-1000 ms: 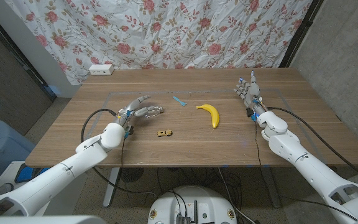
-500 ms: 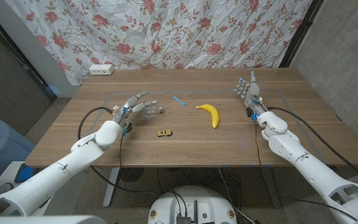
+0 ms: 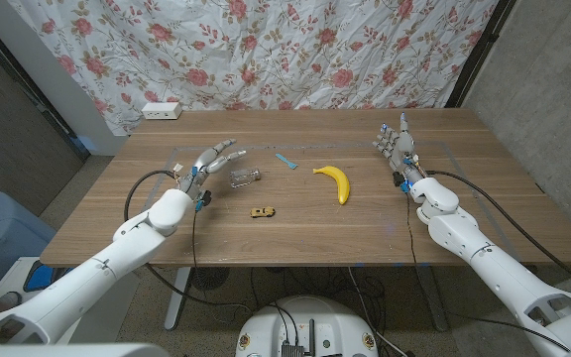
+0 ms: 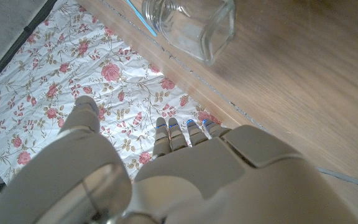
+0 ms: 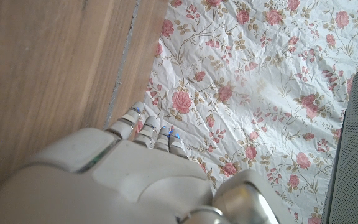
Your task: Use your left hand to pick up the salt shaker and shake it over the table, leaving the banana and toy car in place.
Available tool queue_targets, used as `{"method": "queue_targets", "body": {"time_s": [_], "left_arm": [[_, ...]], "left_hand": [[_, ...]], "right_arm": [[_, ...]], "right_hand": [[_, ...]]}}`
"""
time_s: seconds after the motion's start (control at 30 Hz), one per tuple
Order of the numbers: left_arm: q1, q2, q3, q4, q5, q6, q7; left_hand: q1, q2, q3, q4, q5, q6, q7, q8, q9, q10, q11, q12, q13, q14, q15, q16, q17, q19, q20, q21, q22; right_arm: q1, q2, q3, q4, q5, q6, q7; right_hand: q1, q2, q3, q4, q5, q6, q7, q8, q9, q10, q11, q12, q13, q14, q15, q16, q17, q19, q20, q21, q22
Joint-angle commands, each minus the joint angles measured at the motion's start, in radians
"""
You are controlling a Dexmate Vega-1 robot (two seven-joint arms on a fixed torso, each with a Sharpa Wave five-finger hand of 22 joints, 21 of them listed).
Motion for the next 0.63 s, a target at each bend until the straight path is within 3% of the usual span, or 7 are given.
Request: {"method": "queue_targets", "body": {"time_s": [0.03,0.63], "left_arm": [[-0.002,-0.041,-0.031,0.038,-0.100,-0.042,-0.020],[0.019,-0.110,-0.074,0.035,-0.243,-0.072,-0.024]], "left_hand": [[-0.011,0.001,0.002,0.004,-0.003,0.002,0.002,0.005,0.003,-0.006,0.004,0.007,-0.001,0.000,-0.012,0.007,0.003,0.008,-0.063,0.011,-0.001],[-0.026,0.020,0.006,0.004,0.000,0.016,-0.006,0.011,0.002,-0.004,-0.001,0.010,-0.001,0.014,-0.013,0.009,0.002,0.033,-0.050,0.014,-0.002]], "right_arm": [[0.001,0.000,0.000,0.001,0.000,0.000,0.001],[0.000,0.000,0.000,0.001,0.000,0.000,0.000]], "right_hand": [[0.000,0.102,-0.001,0.006,0.007,-0.001,0.008,0.003,0.004,-0.007,-0.001,0.007,0.003,-0.007,-0.035,0.004,0.005,0.005,-0.001,0.006,0.005],[0.000,0.102,-0.001,0.006,0.007,-0.001,0.008,0.003,0.004,-0.005,-0.001,0.007,0.003,-0.005,-0.036,0.004,0.005,0.005,-0.001,0.006,0.005]]}}
